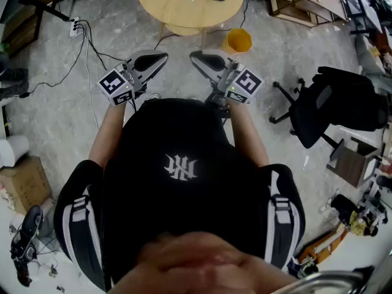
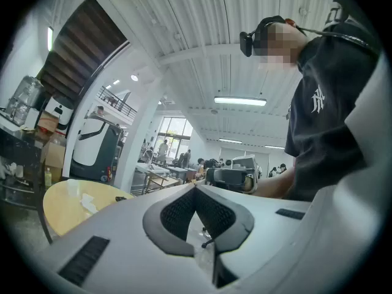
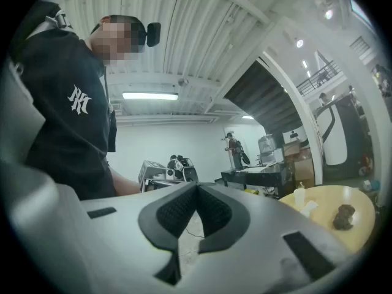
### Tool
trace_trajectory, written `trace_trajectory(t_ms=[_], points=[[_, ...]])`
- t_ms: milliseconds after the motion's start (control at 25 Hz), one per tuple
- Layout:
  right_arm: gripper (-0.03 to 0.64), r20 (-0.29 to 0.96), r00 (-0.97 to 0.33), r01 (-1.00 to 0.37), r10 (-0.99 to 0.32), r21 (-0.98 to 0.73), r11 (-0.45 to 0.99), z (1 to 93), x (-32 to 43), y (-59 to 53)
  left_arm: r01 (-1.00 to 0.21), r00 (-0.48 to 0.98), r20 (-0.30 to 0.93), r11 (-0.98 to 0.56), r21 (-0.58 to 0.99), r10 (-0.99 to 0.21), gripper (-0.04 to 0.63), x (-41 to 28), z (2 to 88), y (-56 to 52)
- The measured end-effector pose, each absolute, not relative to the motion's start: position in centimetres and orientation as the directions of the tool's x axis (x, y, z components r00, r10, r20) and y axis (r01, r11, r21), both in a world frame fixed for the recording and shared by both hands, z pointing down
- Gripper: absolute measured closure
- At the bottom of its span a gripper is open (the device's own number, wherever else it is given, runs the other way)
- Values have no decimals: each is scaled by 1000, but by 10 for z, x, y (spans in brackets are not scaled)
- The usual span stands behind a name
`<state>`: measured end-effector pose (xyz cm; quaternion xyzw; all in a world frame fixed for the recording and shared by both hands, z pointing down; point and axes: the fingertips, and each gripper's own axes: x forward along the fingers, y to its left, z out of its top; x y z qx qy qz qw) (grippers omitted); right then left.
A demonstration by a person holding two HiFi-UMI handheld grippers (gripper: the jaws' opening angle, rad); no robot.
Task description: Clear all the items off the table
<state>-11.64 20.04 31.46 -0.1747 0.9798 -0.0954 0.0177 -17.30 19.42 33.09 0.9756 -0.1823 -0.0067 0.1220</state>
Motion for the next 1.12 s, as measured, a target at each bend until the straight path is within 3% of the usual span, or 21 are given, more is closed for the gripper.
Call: trace_trajectory(t_ms=[640,1120], points=[[614,-48,-935,-332,-351,-227,916,316,-97,195,-368,928,37,-894,256,-371,583,-154,332,195],[614,-46,-923,-361,-381,-229,904,330,-36,186,-413,909,54,-874,256,-413,583,-120,339,188]])
